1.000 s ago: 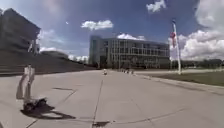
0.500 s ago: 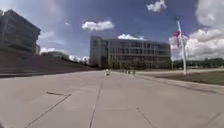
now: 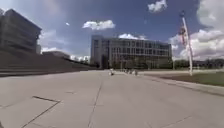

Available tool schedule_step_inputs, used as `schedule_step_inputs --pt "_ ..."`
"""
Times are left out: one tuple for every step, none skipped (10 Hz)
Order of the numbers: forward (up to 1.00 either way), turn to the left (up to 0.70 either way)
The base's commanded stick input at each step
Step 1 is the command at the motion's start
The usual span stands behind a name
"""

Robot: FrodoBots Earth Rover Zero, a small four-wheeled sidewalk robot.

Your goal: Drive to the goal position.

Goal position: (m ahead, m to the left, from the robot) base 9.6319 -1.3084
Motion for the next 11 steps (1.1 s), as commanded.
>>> schedule_step_inputs --pt "0.94 0.00" --pt "0.93 0.00" --pt "0.93 0.00" --pt "0.93 0.00" --pt "0.93 0.00" --pt "0.93 0.00" --pt "0.93 0.00" --pt "0.93 0.00" --pt "0.93 0.00" --pt "0.93 0.00" --pt "0.93 0.00"
